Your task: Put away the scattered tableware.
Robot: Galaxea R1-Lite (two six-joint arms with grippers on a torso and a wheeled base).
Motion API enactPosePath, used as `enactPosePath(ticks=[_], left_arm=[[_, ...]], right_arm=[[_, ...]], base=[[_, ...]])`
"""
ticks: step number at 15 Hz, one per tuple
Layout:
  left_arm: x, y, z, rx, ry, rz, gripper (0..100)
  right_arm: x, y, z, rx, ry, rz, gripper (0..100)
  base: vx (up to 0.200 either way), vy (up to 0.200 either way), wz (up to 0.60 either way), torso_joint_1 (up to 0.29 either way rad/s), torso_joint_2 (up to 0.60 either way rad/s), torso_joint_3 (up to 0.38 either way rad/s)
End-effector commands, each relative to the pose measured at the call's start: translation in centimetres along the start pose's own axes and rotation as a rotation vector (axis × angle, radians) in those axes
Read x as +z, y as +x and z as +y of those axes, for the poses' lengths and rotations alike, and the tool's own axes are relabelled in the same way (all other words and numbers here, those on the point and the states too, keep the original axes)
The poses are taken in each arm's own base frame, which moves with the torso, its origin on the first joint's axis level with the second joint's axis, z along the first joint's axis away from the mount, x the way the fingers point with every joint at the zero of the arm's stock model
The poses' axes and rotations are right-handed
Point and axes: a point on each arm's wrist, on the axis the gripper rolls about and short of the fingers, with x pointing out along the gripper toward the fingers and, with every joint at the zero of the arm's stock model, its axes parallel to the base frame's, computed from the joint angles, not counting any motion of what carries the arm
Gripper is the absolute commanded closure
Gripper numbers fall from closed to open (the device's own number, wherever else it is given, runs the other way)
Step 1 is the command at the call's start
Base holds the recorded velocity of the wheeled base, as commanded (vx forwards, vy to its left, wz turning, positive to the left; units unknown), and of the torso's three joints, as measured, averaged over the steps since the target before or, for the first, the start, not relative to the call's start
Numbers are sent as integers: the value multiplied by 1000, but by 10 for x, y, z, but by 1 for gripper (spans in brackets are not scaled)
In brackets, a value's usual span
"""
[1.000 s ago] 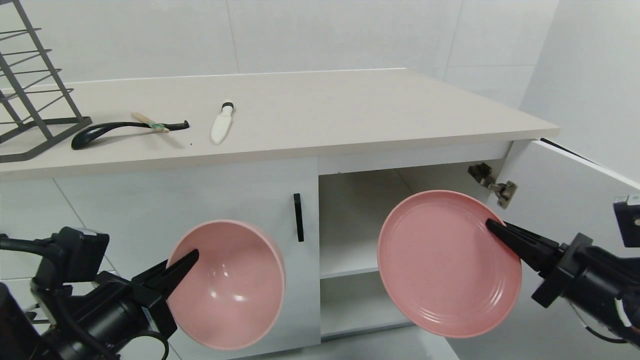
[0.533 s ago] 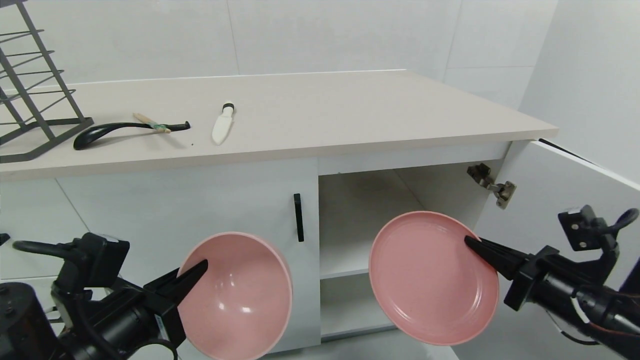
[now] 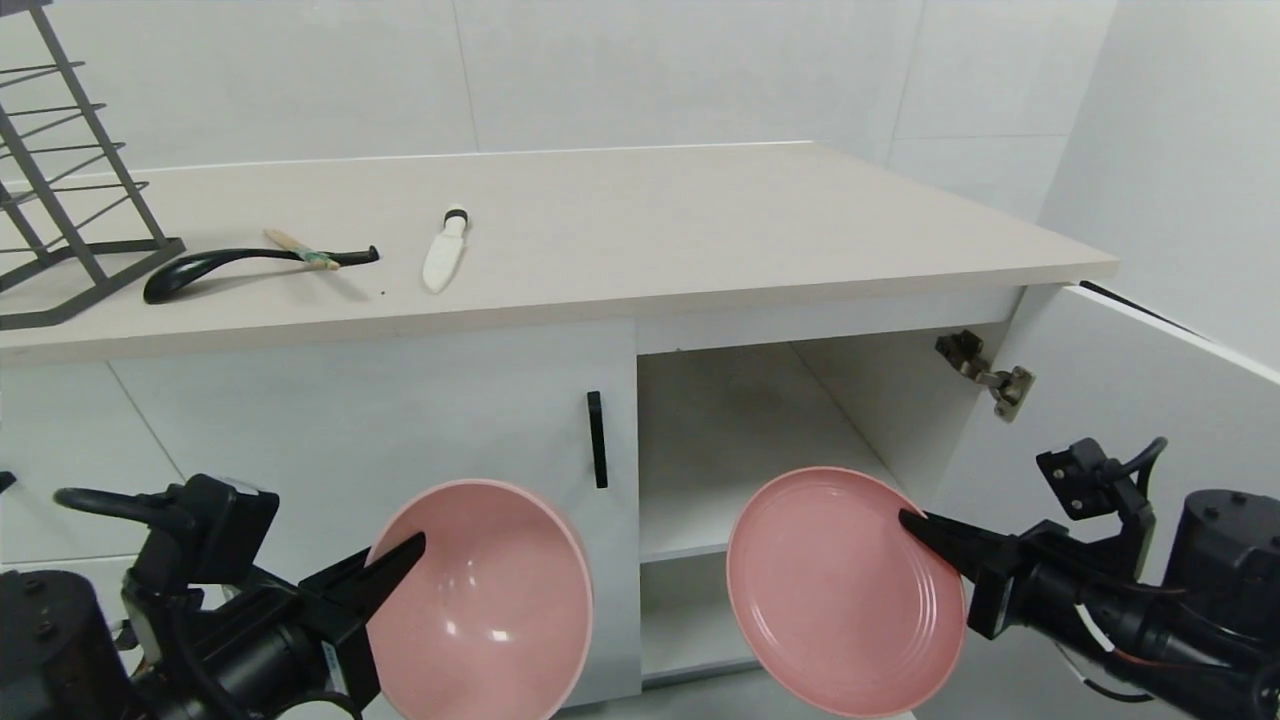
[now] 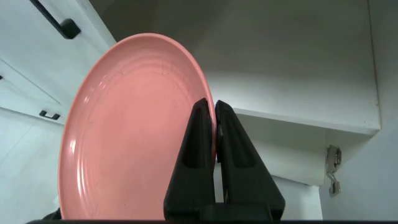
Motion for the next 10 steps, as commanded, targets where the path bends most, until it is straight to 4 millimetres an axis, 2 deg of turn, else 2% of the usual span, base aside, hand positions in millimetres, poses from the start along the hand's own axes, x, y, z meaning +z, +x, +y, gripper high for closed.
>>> enactPosePath(ticks=[1,5,10], left_arm=[[-3,-1,-2,-10,10,29,100],[-7,-4,-10,-62,29,64,100],[-7,-4,-10,-62,29,64,100]], right_arm=[[-8,5,-2,-6,10,42,100],[-15,14,-7,-18,18,79,100],[-17,43,-17,-24,20,72,100]], base=[[0,0,0,0,0,0],[0,0,0,0,0,0],[0,0,0,0,0,0]])
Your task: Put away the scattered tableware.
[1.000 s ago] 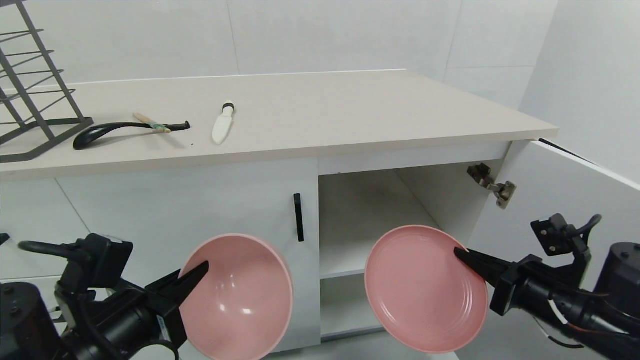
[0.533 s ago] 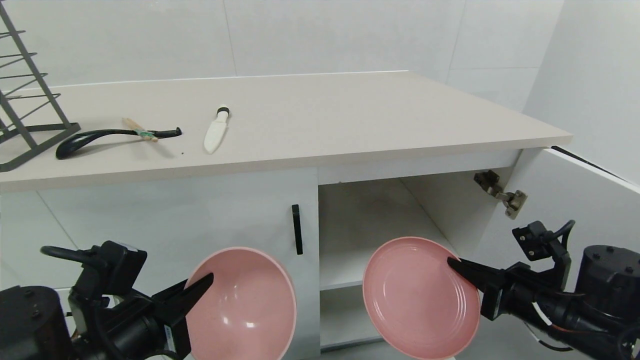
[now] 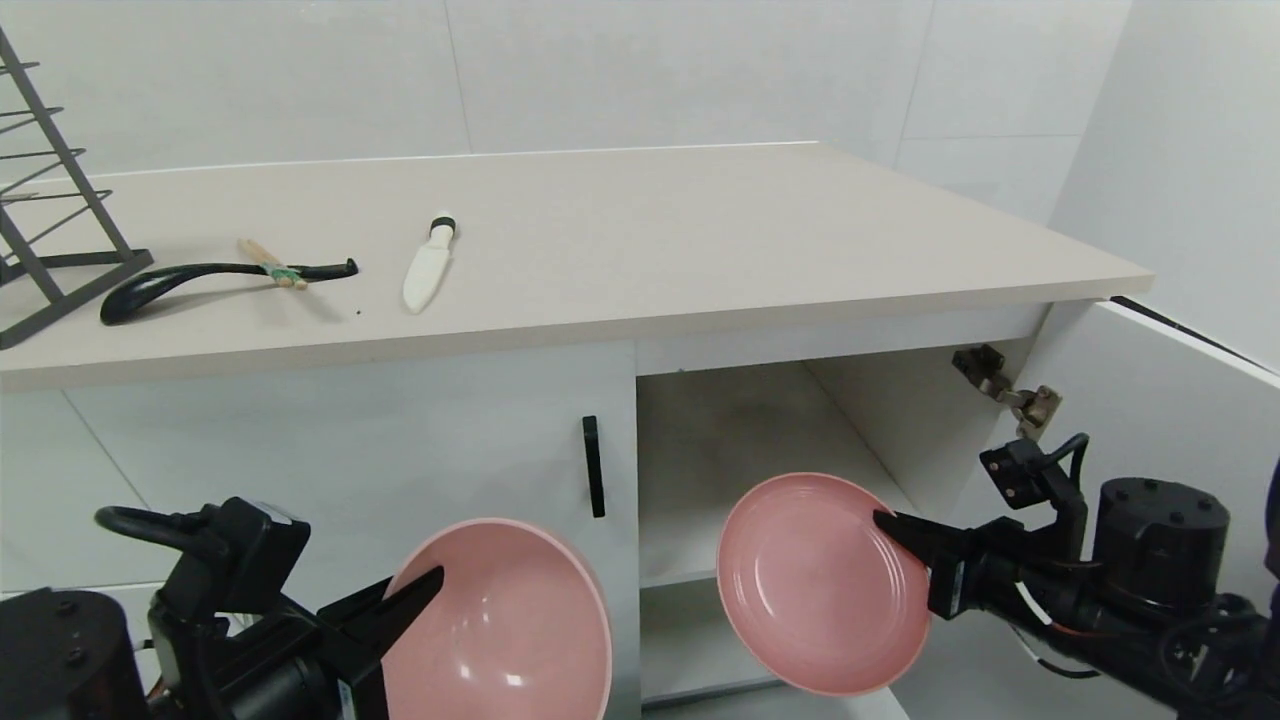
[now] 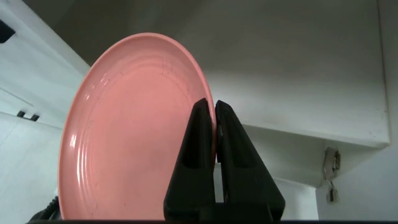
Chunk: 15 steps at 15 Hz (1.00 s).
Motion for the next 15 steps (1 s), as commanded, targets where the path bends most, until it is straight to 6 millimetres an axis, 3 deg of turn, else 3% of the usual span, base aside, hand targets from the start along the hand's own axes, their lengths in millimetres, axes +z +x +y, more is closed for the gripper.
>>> enactPosePath(ticks=[1,6,10,15], left_arm=[[0,0,0,0,-2,-1,100],[6,2,-3,-23,47,-57,100],[6,20,-7,-24,166,-101,100],[4,27,-9,-30,133,-101,100]], right_arm=[[-4,16,-5,-2,3,11,100],[-8,45,-13,-3,4,7,100],[-15,69,-19,1,1,10,100],[-23,86,-27,-6,7,16,100]], base=[[0,0,0,0,0,0],[0,0,0,0,0,0],[0,0,0,0,0,0],[0,0,0,0,0,0]])
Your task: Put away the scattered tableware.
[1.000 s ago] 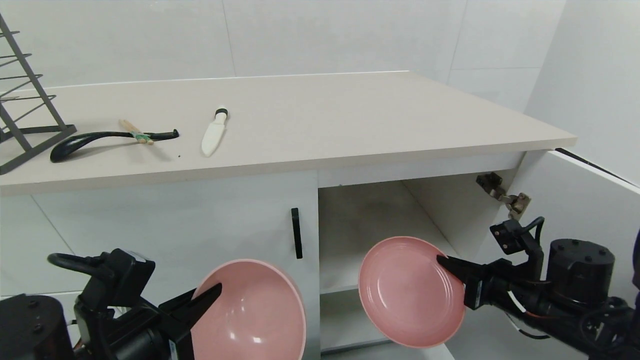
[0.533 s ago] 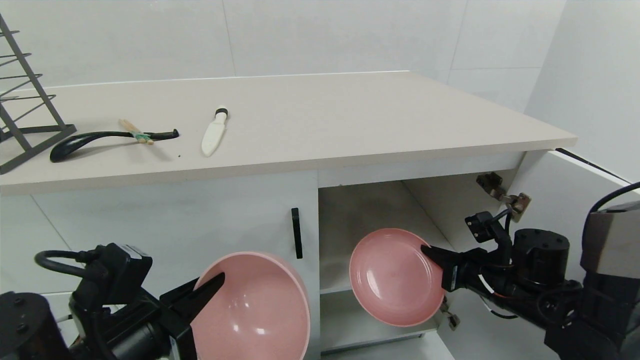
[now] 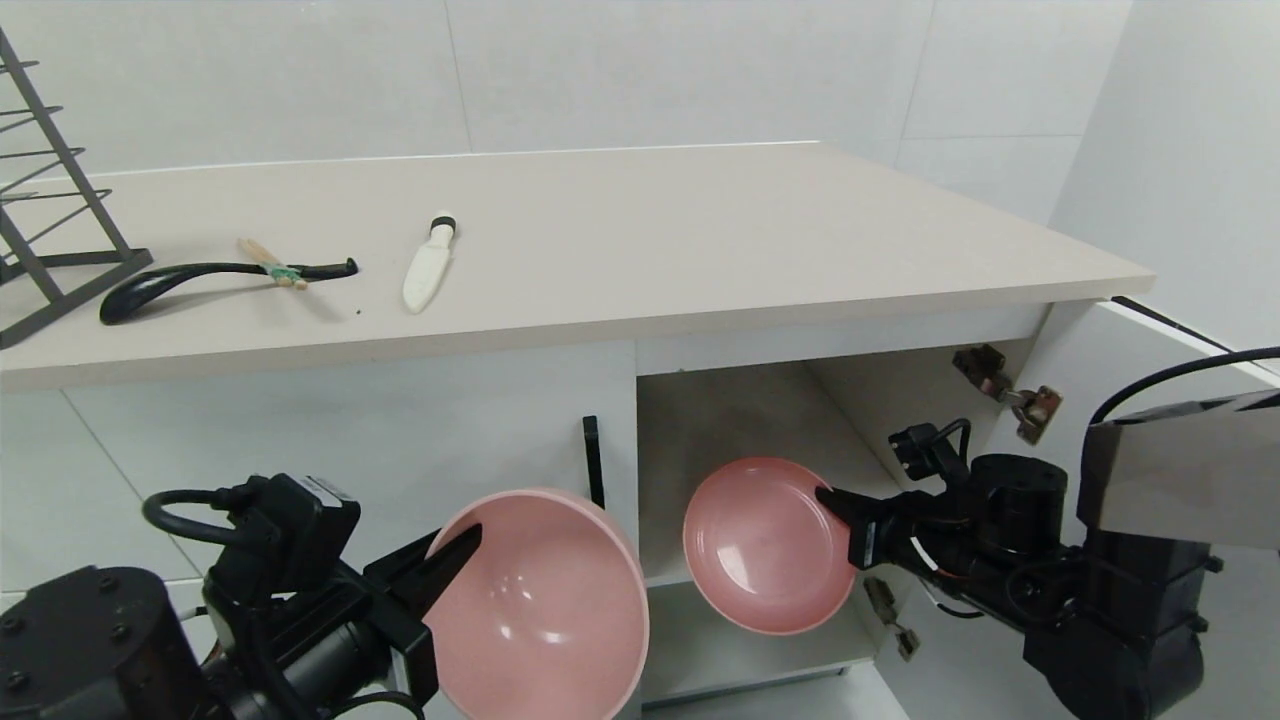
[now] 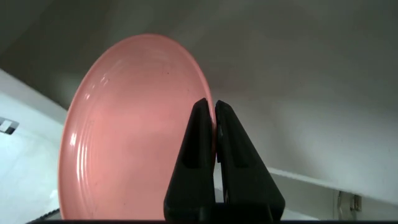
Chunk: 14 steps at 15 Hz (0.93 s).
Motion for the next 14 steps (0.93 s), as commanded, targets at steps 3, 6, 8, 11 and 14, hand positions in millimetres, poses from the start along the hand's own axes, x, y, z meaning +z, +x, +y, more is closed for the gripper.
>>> enactPosePath(ticks=[3,6,8,11,14], left_arm=[[-3,2,-1,-1,2,19,100],[-3,2,-1,-1,-5,18,100],[-3,2,-1,-1,-34,19,100],[-4,3,-1,-1,-35,22,100],[-4,3,-1,-1,-34,24,100]], right_arm=[[-17,20,-11,-14,12,32,100],[-21,39,-22,-24,13,4,100],[-23,49,-29,-32,15,-10,100],[-26,57,-36,-40,21,-20,100],[-23,66,-38,-57,66,-53,100]], base=[[0,0,0,0,0,0],[0,0,0,0,0,0],[0,0,0,0,0,0],[0,0,0,0,0,0],[0,0,0,0,0,0]])
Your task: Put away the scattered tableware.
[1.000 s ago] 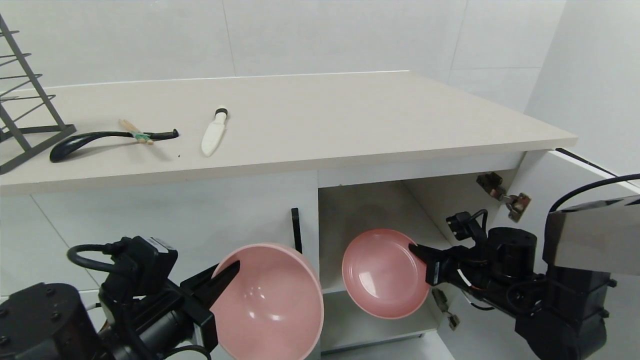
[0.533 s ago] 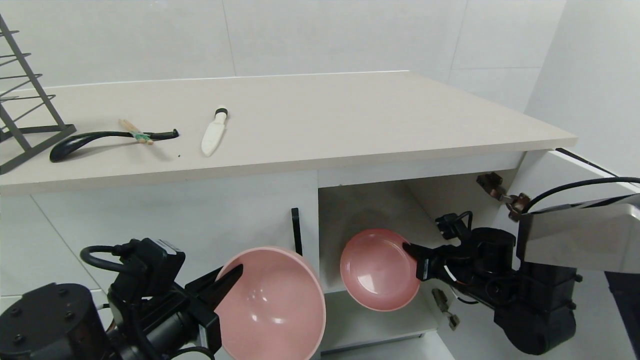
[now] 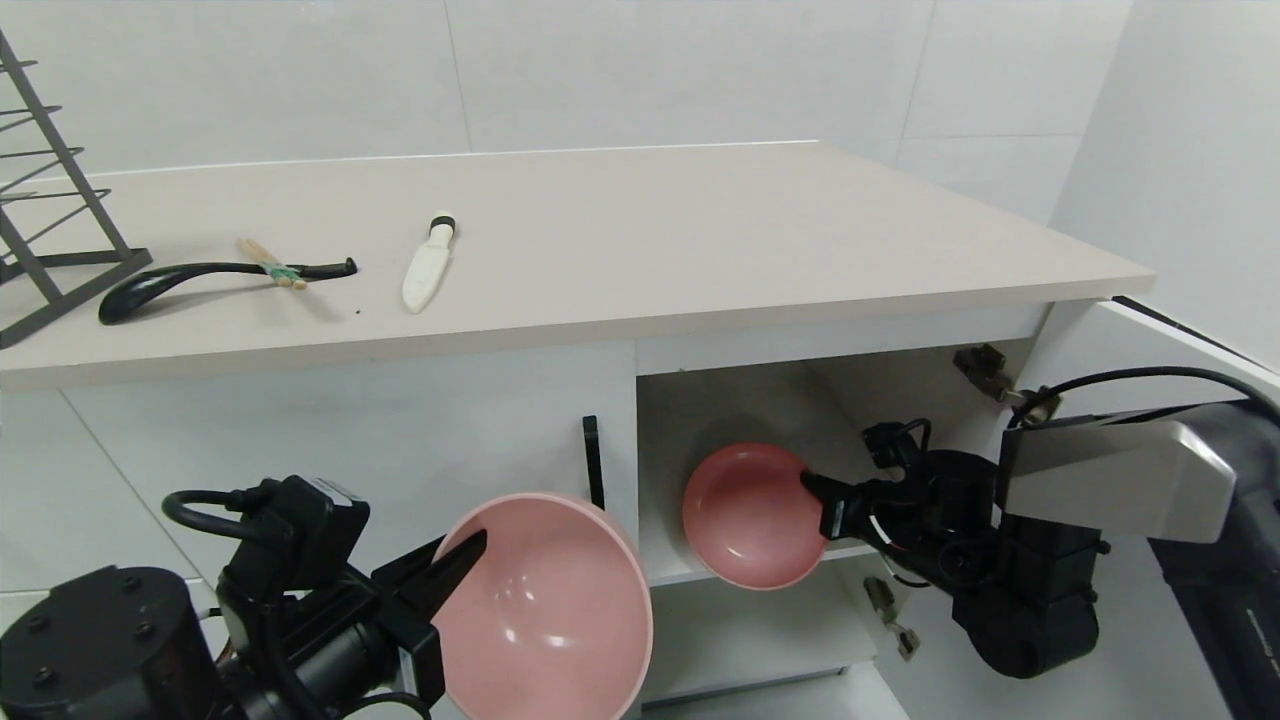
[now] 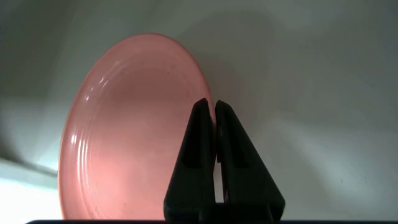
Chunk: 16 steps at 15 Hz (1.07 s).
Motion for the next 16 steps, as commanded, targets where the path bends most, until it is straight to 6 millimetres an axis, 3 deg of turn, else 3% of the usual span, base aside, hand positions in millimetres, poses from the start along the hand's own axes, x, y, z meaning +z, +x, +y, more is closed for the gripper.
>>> enactPosePath(ticks=[1,7,9,16], left_arm=[[0,0,0,0,0,3,100],[-1,1,0,0,1,6,100],[-1,1,0,0,1,7,100],[-2,2,0,1,2,13,100]], right_arm=[[-2,5,0,-10,17,-8,100],[-16,20,-6,-62,51,-16,100],[-10,30,4,-63,136,-62,100],[-12,52,12,-50,177,-122,100]], base=[[0,0,0,0,0,0],[0,0,0,0,0,0],[0,0,0,0,0,0],[0,0,0,0,0,0]])
